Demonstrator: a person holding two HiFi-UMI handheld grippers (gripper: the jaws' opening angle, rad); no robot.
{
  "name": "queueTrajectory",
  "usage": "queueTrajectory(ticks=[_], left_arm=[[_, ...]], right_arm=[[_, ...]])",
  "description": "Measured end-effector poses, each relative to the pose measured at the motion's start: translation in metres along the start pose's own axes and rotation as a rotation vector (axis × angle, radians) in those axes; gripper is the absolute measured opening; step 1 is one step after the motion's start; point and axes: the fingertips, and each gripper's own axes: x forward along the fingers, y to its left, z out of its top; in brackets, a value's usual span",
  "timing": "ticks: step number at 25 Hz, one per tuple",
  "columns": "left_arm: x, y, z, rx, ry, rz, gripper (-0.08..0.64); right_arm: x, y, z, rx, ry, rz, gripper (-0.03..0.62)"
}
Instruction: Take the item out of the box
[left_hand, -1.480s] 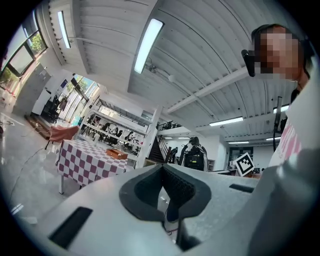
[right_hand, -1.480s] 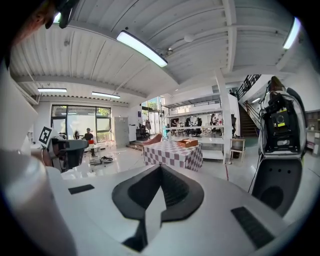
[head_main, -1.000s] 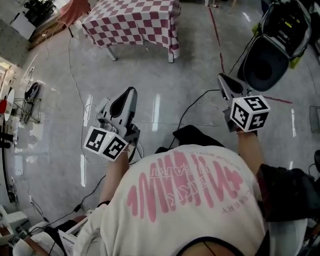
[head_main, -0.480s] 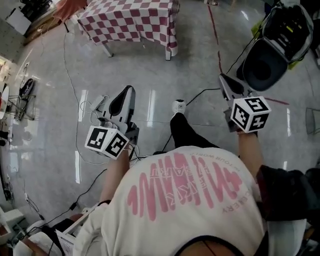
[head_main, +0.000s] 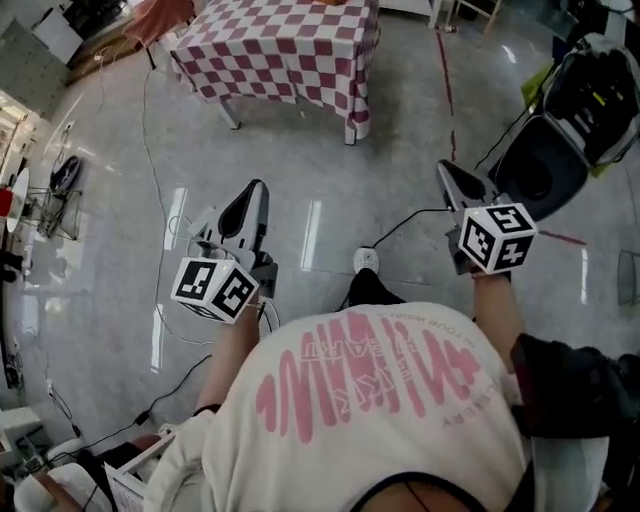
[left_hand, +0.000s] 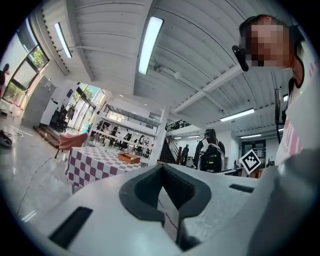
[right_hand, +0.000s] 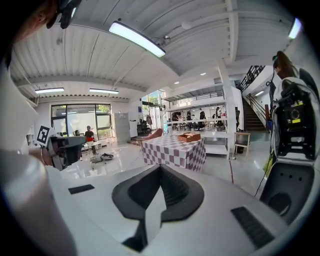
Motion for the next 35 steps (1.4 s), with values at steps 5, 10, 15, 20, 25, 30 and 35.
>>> queueTrajectory(ticks=[5, 10, 15, 20, 25, 30, 35], left_arm=[[0.047, 0.01, 0.018, -0.007, -0.021, -0.009, 0.006], [0.105, 0.021, 0.042, 0.013, -0.049, -0.031, 0.008], [0.161, 0.032, 0.057, 0.028, -0.061, -0.037, 0.008], [0.207, 0.043, 0.066, 0.017, -0.091, -0.059, 0.008], [0.238, 0.058, 0.063, 0.029, -0.093, -0.033, 0.008], [0.263, 0.076, 0.058, 0.019, -0.082, 0.008, 0.008], [0.282, 0.081, 0.055, 0.008, -0.088, 0.003, 0.008]], right_arm=[[0.038, -0.03, 0.029, 0.003, -0.02, 0.018, 0.005], [0.08, -0.059, 0.07, -0.031, -0.042, 0.039, 0.005], [0.117, -0.092, 0.106, -0.062, -0.071, 0.05, 0.005], [0.156, -0.121, 0.131, -0.082, -0.096, 0.067, 0.005], [0.186, -0.144, 0.142, -0.093, -0.108, 0.082, 0.005], [0.207, -0.167, 0.147, -0.093, -0.109, 0.078, 0.005], [0.23, -0.184, 0.142, -0.065, -0.09, 0.085, 0.005]])
